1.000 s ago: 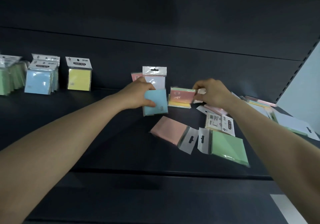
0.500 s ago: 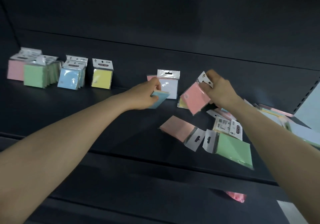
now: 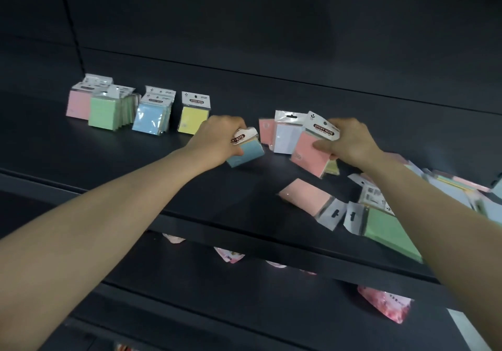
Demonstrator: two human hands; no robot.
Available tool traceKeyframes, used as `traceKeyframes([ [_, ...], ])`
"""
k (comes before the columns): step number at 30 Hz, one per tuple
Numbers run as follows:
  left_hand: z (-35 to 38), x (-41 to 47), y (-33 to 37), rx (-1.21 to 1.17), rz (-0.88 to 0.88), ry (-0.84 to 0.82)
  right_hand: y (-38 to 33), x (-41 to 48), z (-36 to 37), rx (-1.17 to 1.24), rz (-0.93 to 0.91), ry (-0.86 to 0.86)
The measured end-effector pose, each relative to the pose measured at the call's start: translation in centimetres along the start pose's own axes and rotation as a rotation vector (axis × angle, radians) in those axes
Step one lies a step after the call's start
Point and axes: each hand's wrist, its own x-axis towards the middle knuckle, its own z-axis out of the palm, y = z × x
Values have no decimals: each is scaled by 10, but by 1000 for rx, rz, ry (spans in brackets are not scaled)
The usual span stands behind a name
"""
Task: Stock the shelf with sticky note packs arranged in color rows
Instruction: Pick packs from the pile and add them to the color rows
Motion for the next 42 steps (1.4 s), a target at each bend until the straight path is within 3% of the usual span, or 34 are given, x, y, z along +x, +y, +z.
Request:
traceKeyframes([
  [12, -69, -40, -106, 31, -20, 87, -119, 8, 65, 204, -45, 57],
  [31, -151, -78, -315, 74, -45, 205, -302, 44, 200, 221, -121, 47],
  [42, -185, -53, -413, 64, -152, 293, -392, 123, 242, 327, -325, 62],
])
